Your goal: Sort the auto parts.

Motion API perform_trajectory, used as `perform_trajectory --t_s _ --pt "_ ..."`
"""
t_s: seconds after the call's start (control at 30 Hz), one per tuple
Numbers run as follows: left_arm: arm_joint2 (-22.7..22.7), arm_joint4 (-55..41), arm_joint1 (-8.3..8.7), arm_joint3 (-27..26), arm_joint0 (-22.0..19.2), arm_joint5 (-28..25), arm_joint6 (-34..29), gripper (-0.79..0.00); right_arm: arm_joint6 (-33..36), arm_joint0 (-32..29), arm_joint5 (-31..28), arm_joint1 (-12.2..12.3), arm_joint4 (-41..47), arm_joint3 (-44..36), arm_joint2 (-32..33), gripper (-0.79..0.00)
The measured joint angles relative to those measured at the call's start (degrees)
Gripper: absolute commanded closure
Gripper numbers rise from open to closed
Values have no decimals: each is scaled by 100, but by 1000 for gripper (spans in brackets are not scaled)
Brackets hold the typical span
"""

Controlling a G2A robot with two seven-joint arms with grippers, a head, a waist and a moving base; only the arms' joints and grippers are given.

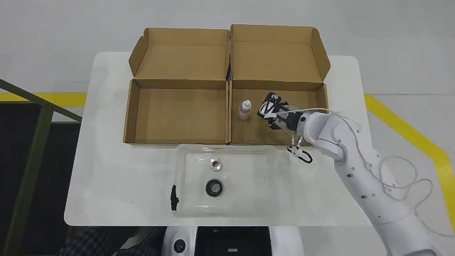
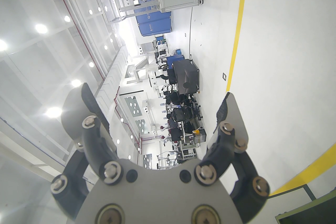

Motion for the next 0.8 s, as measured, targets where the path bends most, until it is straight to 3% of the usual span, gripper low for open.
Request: perform_trajectory --t_s 0.3,0.6,0.67,0.8 --pt "0 0 0 0 0 0 0 -785 213 232 -5 -77 -59 252 -287 -219" --pt "0 0 0 0 0 0 0 -785 209 329 43 -120 12 276 -356 -391" --pt "0 0 0 0 0 0 0 -785 187 278 42 -102 15 146 -274 -480" --pt "0 0 0 0 0 0 0 -785 168 74 -44 -25 -5 -328 31 -588"
